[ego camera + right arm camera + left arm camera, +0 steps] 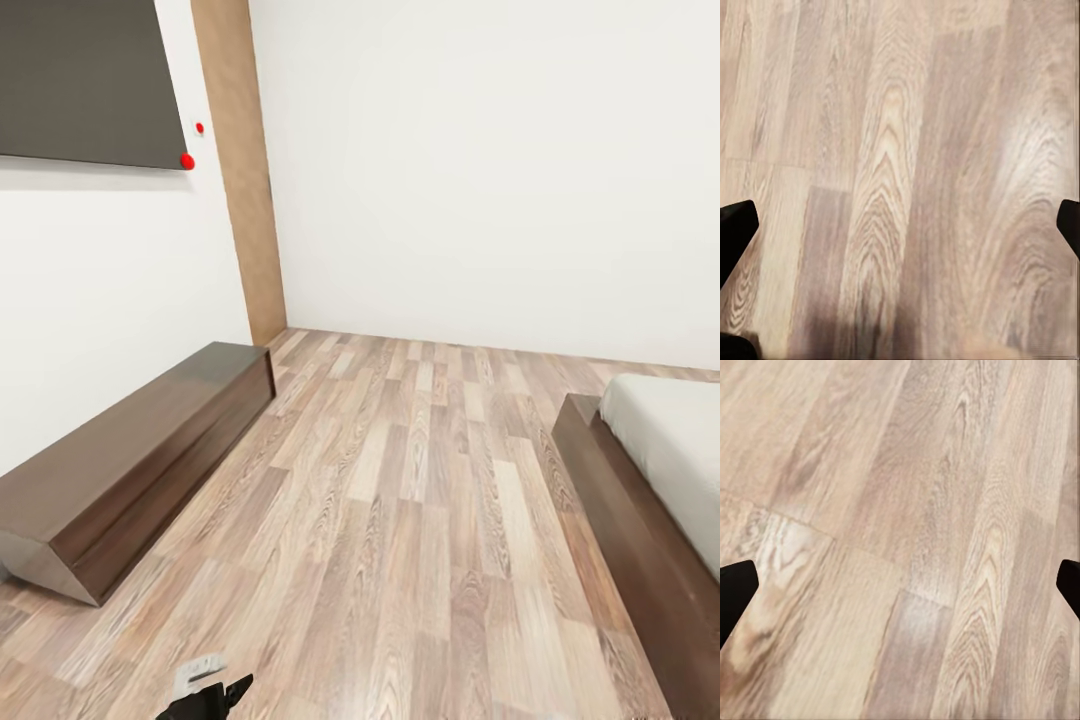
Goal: In the bedroom, move the book from the bed onto either nightstand, and place the two sandals side by side next to the bed.
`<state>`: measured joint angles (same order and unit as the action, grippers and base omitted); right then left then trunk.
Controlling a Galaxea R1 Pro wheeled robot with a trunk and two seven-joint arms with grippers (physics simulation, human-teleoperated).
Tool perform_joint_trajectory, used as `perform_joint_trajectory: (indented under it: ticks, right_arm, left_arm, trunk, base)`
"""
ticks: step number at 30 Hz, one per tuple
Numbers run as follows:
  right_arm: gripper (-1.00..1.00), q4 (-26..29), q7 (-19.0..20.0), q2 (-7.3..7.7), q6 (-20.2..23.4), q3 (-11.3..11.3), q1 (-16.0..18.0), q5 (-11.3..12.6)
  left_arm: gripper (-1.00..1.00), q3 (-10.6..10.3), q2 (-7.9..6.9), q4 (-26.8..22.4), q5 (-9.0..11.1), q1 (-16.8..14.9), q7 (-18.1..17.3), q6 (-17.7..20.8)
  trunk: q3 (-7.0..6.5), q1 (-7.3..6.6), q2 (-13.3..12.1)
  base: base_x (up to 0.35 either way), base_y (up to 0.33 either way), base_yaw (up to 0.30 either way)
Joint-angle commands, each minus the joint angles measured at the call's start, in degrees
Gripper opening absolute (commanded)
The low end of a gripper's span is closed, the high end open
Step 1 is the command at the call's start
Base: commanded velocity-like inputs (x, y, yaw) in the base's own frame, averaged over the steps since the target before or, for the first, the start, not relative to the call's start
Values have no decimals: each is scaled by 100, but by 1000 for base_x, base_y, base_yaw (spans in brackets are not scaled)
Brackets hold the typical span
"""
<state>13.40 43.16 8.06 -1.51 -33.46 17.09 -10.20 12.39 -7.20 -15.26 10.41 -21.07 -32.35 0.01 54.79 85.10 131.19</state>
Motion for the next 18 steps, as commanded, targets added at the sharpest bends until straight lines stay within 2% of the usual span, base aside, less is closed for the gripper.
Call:
perform_joint_trajectory:
  ticks: [1, 18]
  right_arm:
    - [100, -1, 24, -1, -16, -47, 5, -61]
    - [100, 3, 26, 0, -16, -47, 6, -61]
  left_arm:
    - [100, 9, -1, 5, 23, -2, -25, 2]
    - [100, 9, -1, 5, 23, -2, -25, 1]
  trunk:
    - [5, -1, 2]
    - [5, -1, 2]
  base:
    - [0, 0, -193]
    - [0, 0, -194]
